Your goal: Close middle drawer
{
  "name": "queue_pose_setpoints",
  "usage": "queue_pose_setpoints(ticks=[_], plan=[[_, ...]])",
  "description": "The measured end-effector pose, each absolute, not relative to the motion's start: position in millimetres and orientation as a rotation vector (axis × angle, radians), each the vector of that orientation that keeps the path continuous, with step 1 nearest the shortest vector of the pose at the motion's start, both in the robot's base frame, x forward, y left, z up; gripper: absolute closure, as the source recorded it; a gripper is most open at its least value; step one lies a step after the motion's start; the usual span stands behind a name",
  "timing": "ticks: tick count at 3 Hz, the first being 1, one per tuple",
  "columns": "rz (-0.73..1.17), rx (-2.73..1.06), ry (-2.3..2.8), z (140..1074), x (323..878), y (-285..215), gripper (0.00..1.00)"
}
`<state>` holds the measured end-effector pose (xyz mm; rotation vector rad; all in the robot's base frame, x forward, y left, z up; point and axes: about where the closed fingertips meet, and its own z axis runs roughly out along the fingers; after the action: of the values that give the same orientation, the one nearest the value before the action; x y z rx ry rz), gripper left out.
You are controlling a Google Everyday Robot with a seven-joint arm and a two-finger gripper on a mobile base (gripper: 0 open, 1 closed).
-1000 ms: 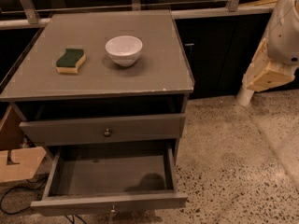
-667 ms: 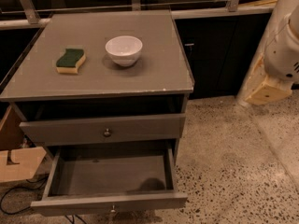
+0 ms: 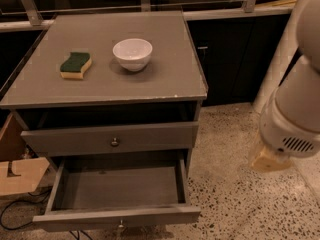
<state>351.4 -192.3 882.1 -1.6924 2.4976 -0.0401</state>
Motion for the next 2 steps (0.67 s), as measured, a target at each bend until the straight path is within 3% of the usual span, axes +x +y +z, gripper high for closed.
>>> queue_pose_setpoints(ticks=[2], plan=[[-0.010,-1.719,2.543,858.6,338.1,-192.3,1.00]])
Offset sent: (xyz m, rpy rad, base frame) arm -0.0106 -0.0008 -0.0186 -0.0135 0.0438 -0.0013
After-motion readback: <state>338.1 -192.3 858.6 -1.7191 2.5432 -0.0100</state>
